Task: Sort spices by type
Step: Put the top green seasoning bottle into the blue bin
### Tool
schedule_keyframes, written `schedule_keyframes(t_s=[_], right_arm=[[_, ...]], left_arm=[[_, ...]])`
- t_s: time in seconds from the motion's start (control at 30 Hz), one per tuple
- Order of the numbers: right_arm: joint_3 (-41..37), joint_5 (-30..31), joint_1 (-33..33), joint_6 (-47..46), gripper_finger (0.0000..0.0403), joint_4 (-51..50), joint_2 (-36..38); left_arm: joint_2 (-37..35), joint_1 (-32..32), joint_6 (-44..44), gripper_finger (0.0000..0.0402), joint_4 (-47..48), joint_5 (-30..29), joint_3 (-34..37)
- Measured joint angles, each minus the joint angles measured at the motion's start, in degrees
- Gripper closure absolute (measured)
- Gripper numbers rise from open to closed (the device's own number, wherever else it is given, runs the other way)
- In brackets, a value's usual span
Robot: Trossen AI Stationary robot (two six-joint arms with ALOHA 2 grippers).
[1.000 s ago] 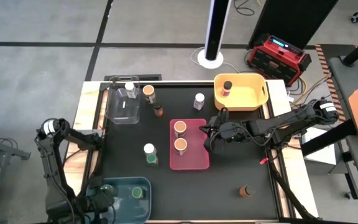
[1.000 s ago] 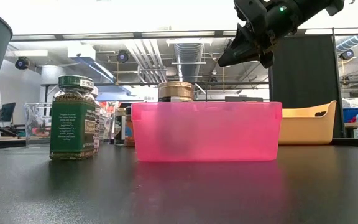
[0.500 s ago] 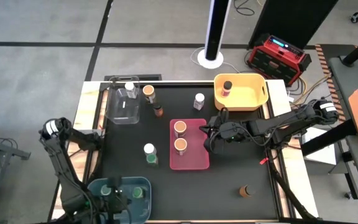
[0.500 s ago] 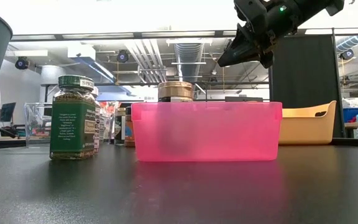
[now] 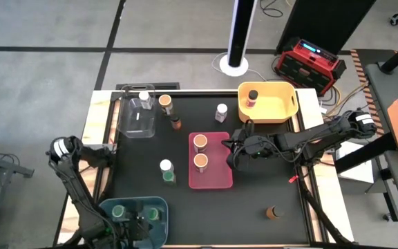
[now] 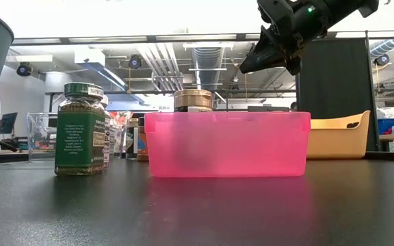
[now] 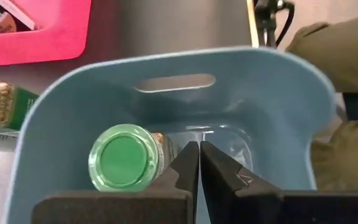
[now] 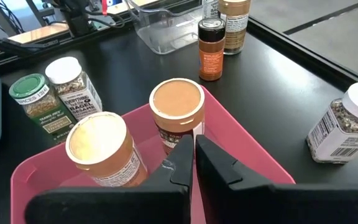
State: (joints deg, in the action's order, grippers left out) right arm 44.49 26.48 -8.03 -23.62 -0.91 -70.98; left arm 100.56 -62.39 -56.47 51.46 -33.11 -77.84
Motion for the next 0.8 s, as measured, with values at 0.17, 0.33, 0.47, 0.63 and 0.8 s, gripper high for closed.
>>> schedule_keyframes(t_s=[0.17, 0.33, 0.47, 0.63, 0.8], right_arm=[[0.0, 0.0, -0.1, -0.6, 0.0394, 0.0, 0.0], [0.0, 0.0, -0.5, -0.6, 0.0394, 0.0, 0.0], [0.0, 0.0, -0.6, -0.6, 0.0394, 0.1, 0.0], [0.0, 0.0, -0.6, -0.5, 0.0394, 0.1, 0.0], [0.0, 0.0, -0.6, -0.4, 0.0394, 0.1, 0.0]], left_arm=[[2.2, 0.2, 0.3, 0.0402, 0.8, 1.3, 0.0], [2.3, 0.4, -0.2, 0.0402, 2.7, 0.5, 0.0], [2.3, 0.5, -2.6, 0.0402, 5.4, -0.1, 0.0], [2.3, 0.6, -2.9, 0.0401, 5.6, -0.5, 0.0], [2.3, 0.9, -3.0, 0.0401, 6.1, -0.6, 0.1]])
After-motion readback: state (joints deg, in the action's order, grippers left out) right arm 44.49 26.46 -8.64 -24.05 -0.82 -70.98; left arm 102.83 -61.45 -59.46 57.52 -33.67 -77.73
